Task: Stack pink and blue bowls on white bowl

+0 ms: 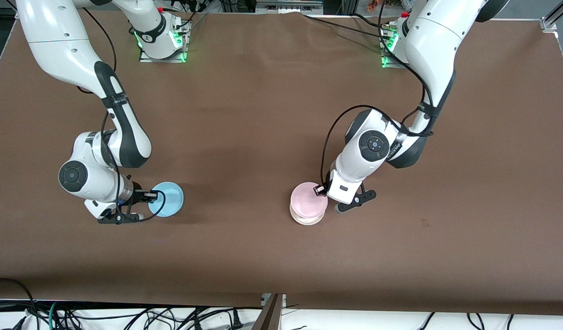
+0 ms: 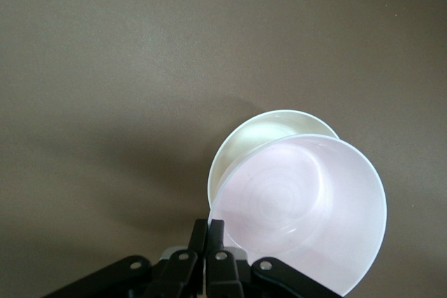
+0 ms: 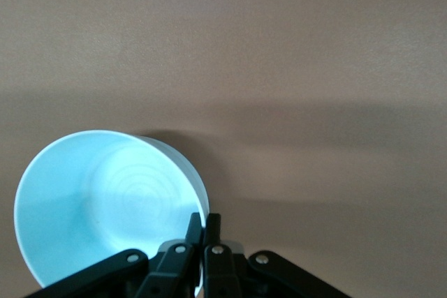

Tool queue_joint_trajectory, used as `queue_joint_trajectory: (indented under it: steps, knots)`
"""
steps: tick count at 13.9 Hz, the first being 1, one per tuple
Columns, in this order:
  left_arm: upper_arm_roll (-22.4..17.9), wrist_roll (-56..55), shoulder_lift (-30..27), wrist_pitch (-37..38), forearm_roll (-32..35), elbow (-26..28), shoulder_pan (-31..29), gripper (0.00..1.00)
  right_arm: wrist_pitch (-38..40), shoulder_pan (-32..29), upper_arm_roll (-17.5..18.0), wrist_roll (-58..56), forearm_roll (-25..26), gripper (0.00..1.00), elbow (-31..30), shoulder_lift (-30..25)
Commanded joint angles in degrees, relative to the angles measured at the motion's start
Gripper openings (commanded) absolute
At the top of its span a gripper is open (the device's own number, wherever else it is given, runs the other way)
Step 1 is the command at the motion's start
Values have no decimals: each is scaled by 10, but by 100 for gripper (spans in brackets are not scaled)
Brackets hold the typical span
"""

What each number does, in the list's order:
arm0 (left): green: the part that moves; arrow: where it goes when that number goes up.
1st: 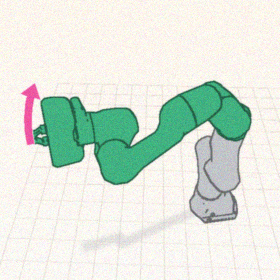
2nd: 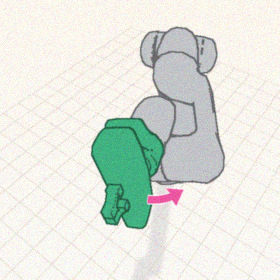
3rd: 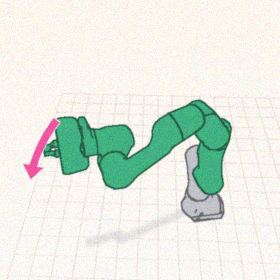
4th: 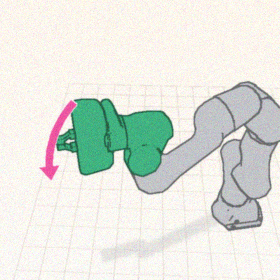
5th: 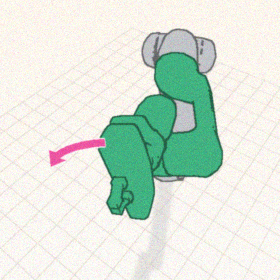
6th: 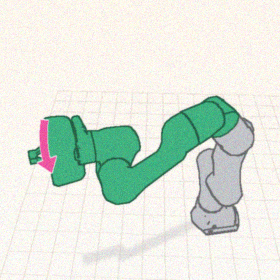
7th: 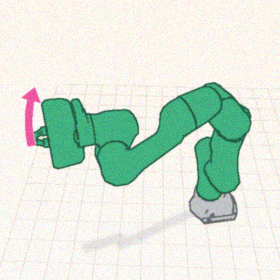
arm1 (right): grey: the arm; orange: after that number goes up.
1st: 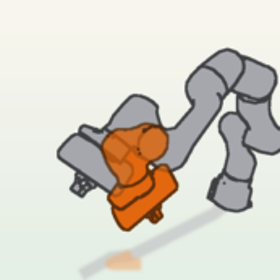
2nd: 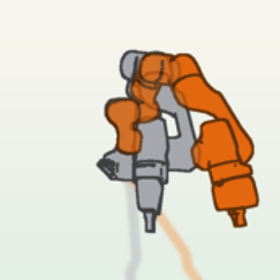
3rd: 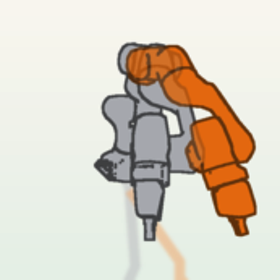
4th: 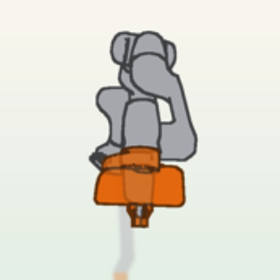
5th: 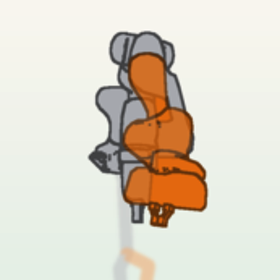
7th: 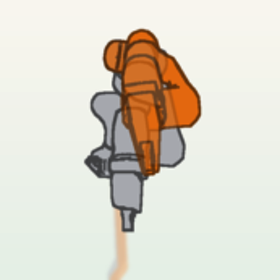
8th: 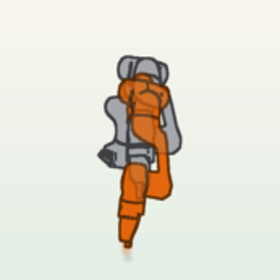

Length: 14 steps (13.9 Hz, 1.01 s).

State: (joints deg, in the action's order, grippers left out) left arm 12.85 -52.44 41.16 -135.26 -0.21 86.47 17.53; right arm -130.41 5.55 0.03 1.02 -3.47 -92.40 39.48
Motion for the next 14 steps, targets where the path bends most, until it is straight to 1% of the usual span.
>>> queue_joint_trajectory:
  steps: [1,5,11,14]
  knots:
    - [-8,-11,12,-8,12,-20,10,0,51,0,1,-8,-6,1,43,-3]
    - [-10,-12,13,-9,12,-20,10,0,145,-1,1,-9,-6,1,113,-6]
    - [-11,-23,21,-12,15,-28,13,0,236,0,1,-9,-7,1,154,-34]
    - [-13,-24,21,-13,19,-28,15,0,316,-1,1,-9,-7,1,210,-34]
